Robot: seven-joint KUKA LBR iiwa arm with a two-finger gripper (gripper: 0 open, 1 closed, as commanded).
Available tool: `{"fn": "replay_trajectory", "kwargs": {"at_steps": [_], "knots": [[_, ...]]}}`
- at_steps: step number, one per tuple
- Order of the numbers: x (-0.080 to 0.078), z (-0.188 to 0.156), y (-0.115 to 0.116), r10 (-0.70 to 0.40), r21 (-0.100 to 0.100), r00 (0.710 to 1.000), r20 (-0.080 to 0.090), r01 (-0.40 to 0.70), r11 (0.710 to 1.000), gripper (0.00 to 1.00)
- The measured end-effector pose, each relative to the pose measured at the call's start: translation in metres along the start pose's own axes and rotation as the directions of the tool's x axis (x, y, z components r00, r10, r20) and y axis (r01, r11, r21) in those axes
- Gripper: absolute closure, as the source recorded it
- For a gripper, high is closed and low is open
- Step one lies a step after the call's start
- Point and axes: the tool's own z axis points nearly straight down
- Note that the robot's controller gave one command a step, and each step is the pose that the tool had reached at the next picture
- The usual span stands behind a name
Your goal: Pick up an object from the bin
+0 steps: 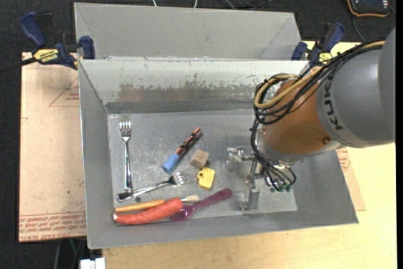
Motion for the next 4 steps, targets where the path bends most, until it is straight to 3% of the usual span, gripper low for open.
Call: {"fn": "replay_trajectory", "kwargs": {"at_steps": [1, 2, 3, 4], "knots": [[-0.019, -0.002, 0.012, 0.226, 0.006, 0.974, 0.026, -0.226, 0.974, 0.0], [-0.032, -0.002, 0.042, 0.009, 0.002, 1.0, 0.007, -0.009, 1.0, 0.0], [-0.034, -0.002, 0.034, 0.2, 0.005, 0.98, 0.021, -0.2, 0.98, 0.0], [-0.033, -0.001, 0.096, -0.048, 0.0, 0.999, 0.01, 0.048, 0.999, 0.0]]}}
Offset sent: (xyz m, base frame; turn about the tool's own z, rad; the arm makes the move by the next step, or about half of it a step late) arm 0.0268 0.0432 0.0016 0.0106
